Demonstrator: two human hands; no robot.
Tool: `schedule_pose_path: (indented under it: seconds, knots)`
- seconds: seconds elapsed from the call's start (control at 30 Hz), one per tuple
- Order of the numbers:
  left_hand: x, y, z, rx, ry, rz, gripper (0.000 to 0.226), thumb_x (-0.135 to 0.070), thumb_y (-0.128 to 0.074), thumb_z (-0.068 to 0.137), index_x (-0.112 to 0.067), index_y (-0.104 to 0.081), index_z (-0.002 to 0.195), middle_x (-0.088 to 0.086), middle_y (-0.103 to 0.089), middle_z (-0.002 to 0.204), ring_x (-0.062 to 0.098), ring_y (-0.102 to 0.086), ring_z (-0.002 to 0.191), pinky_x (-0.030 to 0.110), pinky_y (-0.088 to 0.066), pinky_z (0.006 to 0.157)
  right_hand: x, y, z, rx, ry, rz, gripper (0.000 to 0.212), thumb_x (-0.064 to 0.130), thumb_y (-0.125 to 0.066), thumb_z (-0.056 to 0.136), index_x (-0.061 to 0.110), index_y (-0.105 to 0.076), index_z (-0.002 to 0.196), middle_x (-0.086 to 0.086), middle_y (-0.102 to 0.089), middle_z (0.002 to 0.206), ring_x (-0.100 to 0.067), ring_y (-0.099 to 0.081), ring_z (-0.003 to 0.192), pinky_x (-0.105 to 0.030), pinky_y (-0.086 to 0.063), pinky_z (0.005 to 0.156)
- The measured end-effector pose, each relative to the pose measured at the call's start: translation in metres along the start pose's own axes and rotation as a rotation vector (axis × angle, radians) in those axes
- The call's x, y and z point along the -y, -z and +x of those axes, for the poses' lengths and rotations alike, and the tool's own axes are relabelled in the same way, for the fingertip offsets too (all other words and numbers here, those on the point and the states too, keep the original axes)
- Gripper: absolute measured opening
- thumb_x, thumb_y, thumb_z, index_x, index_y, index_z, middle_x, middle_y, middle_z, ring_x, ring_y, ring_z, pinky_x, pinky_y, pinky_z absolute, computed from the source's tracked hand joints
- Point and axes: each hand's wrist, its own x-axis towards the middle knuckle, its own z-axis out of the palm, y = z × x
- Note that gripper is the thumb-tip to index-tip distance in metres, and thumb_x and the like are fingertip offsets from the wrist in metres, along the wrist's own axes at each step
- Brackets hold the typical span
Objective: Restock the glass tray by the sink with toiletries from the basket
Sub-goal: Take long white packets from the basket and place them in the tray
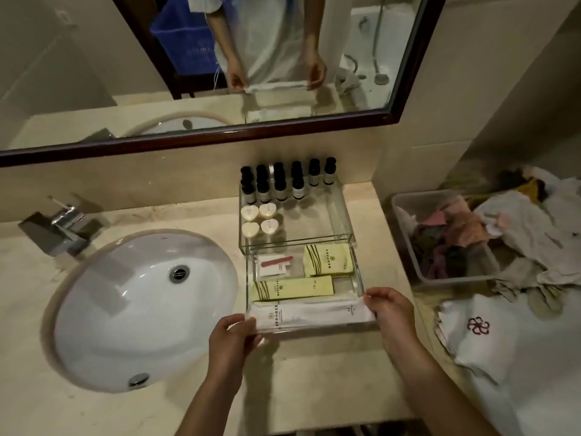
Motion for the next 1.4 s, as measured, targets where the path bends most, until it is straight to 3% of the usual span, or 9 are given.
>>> schedule_pose_path:
  seconds: [0.13,0.27,0.37,0.57,0.73,0.93,1.1,1.3,1.4]
  knots:
    - [0.002,-0.014,0.024,-0.106,-0.036,0.171,0.025,0.003,-0.060,0.082,0.001,-0.057,0.106,0.019,-0.065,0.085,0.027,-0.059,0.070,0.030,-0.052,0.063,-0.001,-0.011,0.036,0.082,0.037,-0.220,0.025,-0.006,-0.062,0.080,0.017,-0.064,0.072,-0.008,-0.067,0.087,-0.023,-0.061,0.085,-0.028,-0.048,0.076]
    - [0.003,-0.017,0.039,-0.180,-0.240,0.745,0.021,-0.011,-0.063,0.085,-0.013,-0.058,0.106,0.010,-0.069,0.100,0.025,-0.063,0.085,0.031,-0.048,0.073,-0.001,-0.020,0.049,0.172,0.158,-0.438,0.024,-0.002,-0.059,0.085,0.020,-0.062,0.074,-0.002,-0.065,0.088,-0.020,-0.059,0.088,-0.024,-0.041,0.075]
    - [0.003,-0.020,0.041,-0.187,-0.341,1.059,0.023,-0.022,-0.050,0.093,-0.018,-0.056,0.115,0.004,-0.068,0.105,0.024,-0.062,0.093,0.028,-0.042,0.069,-0.003,-0.022,0.051,0.263,0.249,-0.656,0.017,0.004,-0.056,0.089,0.018,-0.066,0.090,0.001,-0.062,0.094,-0.014,-0.055,0.089,-0.022,-0.039,0.076]
    - [-0.003,-0.024,0.041,-0.117,-0.439,1.381,0.035,-0.013,-0.042,0.093,-0.018,-0.048,0.127,0.004,-0.060,0.117,0.026,-0.058,0.103,0.033,-0.046,0.075,-0.012,-0.014,0.048,0.336,0.547,-0.995,0.028,-0.001,-0.056,0.085,0.010,-0.066,0.109,-0.007,-0.062,0.113,-0.022,-0.055,0.103,-0.022,-0.040,0.080]
    - [-0.012,-0.027,0.038,-0.006,-0.556,1.646,0.044,-0.009,-0.046,0.089,-0.020,-0.044,0.132,0.005,-0.044,0.127,0.025,-0.045,0.113,0.035,-0.047,0.076,-0.007,-0.012,0.040,0.424,0.788,-1.181,0.035,0.015,-0.057,0.089,0.015,-0.060,0.123,-0.004,-0.057,0.126,-0.023,-0.046,0.117,-0.030,-0.037,0.097]
    - [-0.019,-0.034,0.040,0.275,-0.683,1.728,0.038,-0.030,-0.052,0.093,-0.029,-0.049,0.131,-0.004,-0.050,0.129,0.019,-0.045,0.119,0.032,-0.046,0.082,-0.005,-0.021,0.038,0.569,0.907,-1.411,0.047,0.027,-0.053,0.091,0.022,-0.045,0.137,-0.002,-0.047,0.135,-0.021,-0.038,0.128,-0.031,-0.029,0.103]
    - [-0.014,-0.033,0.043,0.270,-0.789,1.803,0.042,-0.027,-0.055,0.091,-0.028,-0.045,0.133,-0.003,-0.050,0.128,0.021,-0.048,0.115,0.030,-0.046,0.079,-0.007,-0.024,0.038,0.564,0.934,-1.485,0.049,0.026,-0.053,0.092,0.020,-0.040,0.138,-0.003,-0.045,0.133,-0.022,-0.042,0.123,-0.031,-0.032,0.102]
    - [-0.007,-0.028,0.046,0.265,-0.849,1.798,0.033,-0.021,-0.052,0.092,-0.016,-0.047,0.124,0.003,-0.042,0.133,0.022,-0.046,0.117,0.031,-0.045,0.069,-0.010,-0.026,0.037,0.570,0.924,-1.395,0.038,0.030,-0.061,0.087,0.020,-0.049,0.122,0.000,-0.051,0.124,-0.020,-0.049,0.112,-0.031,-0.034,0.098]
    - [-0.009,-0.028,0.049,0.331,-0.827,1.802,0.028,-0.026,-0.051,0.093,-0.015,-0.052,0.119,0.001,-0.044,0.132,0.020,-0.044,0.119,0.032,-0.048,0.074,-0.013,-0.024,0.036,0.594,0.972,-1.401,0.030,0.029,-0.058,0.088,0.021,-0.049,0.116,0.002,-0.058,0.114,-0.020,-0.051,0.105,-0.030,-0.032,0.094]
